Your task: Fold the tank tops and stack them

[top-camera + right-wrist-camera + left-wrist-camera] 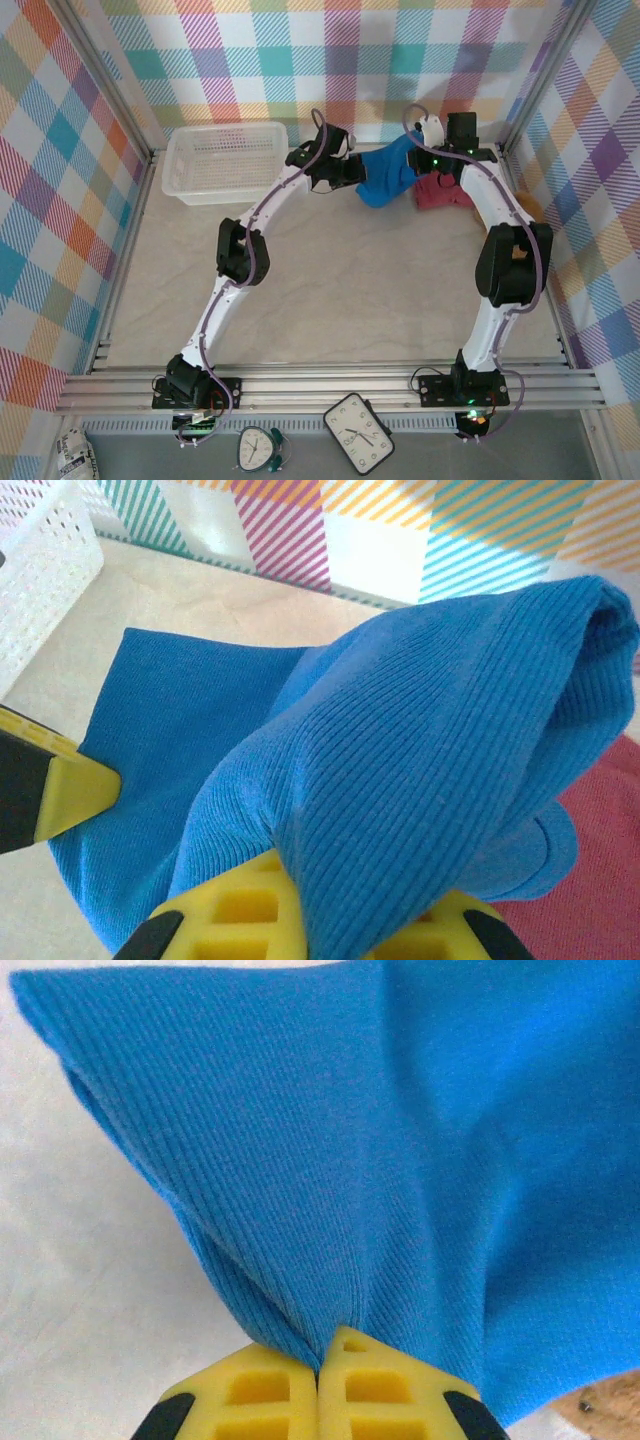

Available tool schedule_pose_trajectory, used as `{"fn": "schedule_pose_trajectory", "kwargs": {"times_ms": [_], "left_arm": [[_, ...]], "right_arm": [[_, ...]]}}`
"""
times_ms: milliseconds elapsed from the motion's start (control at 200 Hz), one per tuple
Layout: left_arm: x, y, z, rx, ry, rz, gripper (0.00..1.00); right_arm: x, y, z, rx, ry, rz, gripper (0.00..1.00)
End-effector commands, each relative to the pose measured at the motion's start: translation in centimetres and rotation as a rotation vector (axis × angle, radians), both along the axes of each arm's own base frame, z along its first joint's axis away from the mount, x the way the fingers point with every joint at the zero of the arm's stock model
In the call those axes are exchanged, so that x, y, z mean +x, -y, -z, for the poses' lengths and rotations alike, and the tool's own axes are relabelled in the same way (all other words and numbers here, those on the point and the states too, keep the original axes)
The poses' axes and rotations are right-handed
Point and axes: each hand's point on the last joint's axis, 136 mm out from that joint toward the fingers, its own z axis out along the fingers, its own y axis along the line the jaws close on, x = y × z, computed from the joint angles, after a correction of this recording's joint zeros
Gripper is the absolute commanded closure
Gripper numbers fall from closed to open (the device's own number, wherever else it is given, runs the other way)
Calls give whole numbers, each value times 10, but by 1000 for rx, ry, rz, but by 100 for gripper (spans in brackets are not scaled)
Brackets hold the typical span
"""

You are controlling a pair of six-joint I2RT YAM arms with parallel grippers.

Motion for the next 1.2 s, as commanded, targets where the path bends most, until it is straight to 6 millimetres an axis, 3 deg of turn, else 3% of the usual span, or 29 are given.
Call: {"fn": "schedule_pose_trajectory", "kwargs": {"times_ms": [0, 105, 180, 370, 515, 605, 750, 950, 1045, 1110, 1195], "left_arm": [[23, 0, -36, -75, 115, -37, 100], [31, 0, -55, -104, 177, -48, 100], [34, 6, -61, -145, 197, -47, 100], [30, 28, -44, -203, 165, -1, 100], [22, 61, -28, -254, 175, 40, 100], [18, 81, -9, -268, 174, 44, 100], [10, 101, 24, -302, 113, 45, 100], [10, 104, 45, -279, 95, 15, 83], [12, 102, 56, -267, 83, -3, 78], [16, 98, 58, -257, 82, -27, 67], [22, 92, 58, -258, 81, -55, 64]], "right_arm": [[16, -7, -32, 38, 83, -68, 100], [29, -10, -47, 25, 121, -95, 100], [36, 0, -48, -20, 119, -83, 100], [32, 31, -50, -51, 122, -65, 100], [21, 70, -24, -95, 71, -34, 100], [13, 95, -8, -117, 43, -13, 100], [1, 117, 9, -86, -9, -4, 100], [-10, 140, 37, -70, -98, 38, 100], [-9, 152, 53, -73, -131, 70, 100], [-7, 158, 63, -67, -153, 88, 98], [-4, 164, 76, -59, -168, 107, 95]]}}
